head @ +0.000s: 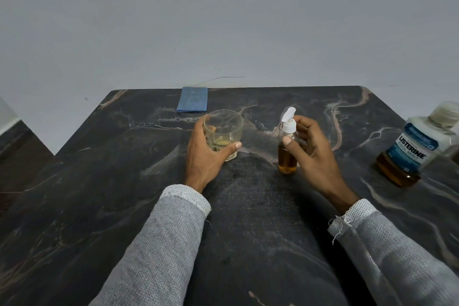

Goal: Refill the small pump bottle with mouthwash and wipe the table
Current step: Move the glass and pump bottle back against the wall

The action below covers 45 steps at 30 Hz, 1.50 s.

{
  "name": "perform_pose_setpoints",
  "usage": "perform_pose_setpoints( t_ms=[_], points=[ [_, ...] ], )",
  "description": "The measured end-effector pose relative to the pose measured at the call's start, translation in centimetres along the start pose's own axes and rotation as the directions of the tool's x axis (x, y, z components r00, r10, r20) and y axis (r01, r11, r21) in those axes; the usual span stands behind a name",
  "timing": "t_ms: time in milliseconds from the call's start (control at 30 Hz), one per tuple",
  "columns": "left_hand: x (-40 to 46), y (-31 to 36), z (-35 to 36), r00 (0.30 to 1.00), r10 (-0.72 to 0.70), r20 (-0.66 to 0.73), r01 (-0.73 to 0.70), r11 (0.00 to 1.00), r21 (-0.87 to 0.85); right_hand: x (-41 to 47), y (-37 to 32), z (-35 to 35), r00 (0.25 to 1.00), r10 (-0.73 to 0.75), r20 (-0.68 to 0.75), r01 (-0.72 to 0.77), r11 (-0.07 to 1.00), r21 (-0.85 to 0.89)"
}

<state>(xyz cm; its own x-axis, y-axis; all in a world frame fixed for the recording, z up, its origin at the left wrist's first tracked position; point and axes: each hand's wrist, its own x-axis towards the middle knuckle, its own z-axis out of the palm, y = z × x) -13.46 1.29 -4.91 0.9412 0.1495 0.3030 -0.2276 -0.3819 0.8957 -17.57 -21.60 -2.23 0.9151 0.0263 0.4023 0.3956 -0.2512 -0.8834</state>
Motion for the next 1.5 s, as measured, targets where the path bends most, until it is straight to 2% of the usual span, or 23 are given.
perform_pose_setpoints(
  t_ms=[333, 567, 800, 1167, 1500],
  points=[
    [0.2, -0.1, -0.3, 0.997, -0.032, 0.066, 0.032, 0.999, -0.001, -1.1, 0.2, -0.1, 0.998, 0.042, -0.045, -0.042, 0.999, -0.008],
    [0.5, -0.7, -0.8, 0.991, -0.036, 0.131, 0.013, 0.985, 0.174, -1.8, 1.7, -0.5, 0.989, 0.075, -0.124, -0.109, 0.948, -0.298],
    [0.6, -0.8, -0.9, 0.993, -0.065, 0.1, 0.047, 0.983, 0.177, -0.6, 2.7, -0.6, 0.99, 0.116, -0.081, -0.13, 0.975, -0.183],
    [3.2, -1.8, 0.0, 0.985, -0.067, 0.156, 0.049, 0.992, 0.12, 4.6, 5.0, 0.5, 0.988, 0.156, 0.0, -0.152, 0.966, -0.209],
    [10.6, -2.7, 2.6, 0.974, -0.068, 0.214, 0.037, 0.989, 0.145, 10.9, 7.6, 1.4, 0.99, 0.14, 0.013, -0.134, 0.968, -0.21]
  ],
)
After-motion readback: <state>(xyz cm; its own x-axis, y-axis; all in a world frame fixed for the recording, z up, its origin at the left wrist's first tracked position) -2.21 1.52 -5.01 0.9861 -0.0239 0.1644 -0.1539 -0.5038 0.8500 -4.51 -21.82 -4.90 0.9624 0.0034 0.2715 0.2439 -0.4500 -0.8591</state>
